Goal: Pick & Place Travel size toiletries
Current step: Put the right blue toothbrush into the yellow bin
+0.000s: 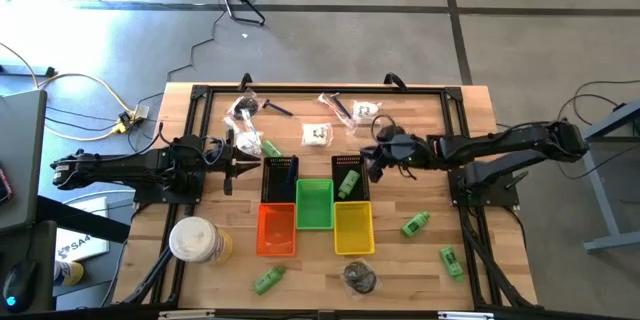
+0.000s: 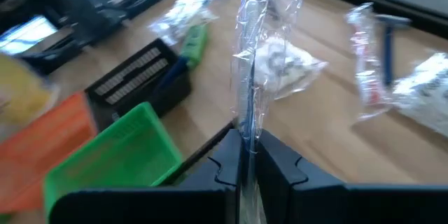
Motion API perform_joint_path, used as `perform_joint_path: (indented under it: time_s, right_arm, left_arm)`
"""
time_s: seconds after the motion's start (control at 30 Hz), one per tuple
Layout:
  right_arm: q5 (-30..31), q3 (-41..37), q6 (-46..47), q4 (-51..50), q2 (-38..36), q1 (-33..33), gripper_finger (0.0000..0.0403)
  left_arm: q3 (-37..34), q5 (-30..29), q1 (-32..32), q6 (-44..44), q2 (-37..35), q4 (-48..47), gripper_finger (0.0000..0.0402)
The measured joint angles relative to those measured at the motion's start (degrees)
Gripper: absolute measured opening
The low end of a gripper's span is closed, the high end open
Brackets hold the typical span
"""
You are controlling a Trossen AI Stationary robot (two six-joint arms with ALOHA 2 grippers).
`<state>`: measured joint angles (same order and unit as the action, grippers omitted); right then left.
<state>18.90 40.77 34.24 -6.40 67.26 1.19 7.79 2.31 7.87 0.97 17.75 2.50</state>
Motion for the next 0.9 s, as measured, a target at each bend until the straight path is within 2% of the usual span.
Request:
perform_joint_path:
  time_s: [0.37,0.7,0.9]
  right_arm:
    - [3.6,0.0,3.2,9.8,2.3,11.5,0.0018]
    - [7.7,0.0,14.6,13.1,11.7,19.5,0.0018]
    - [8.6,0.0,15.5,19.2,15.9,22.7,0.0018]
  left_arm:
    - [0.0,0.0,0.0,-1.4,0.0,0.8,0.0061]
    - [0.0,0.0,0.0,-4.5,0.0,0.7,0.0061]
    - [0.0,0.0,0.0,-5.8,0.0,0.3,0.0061]
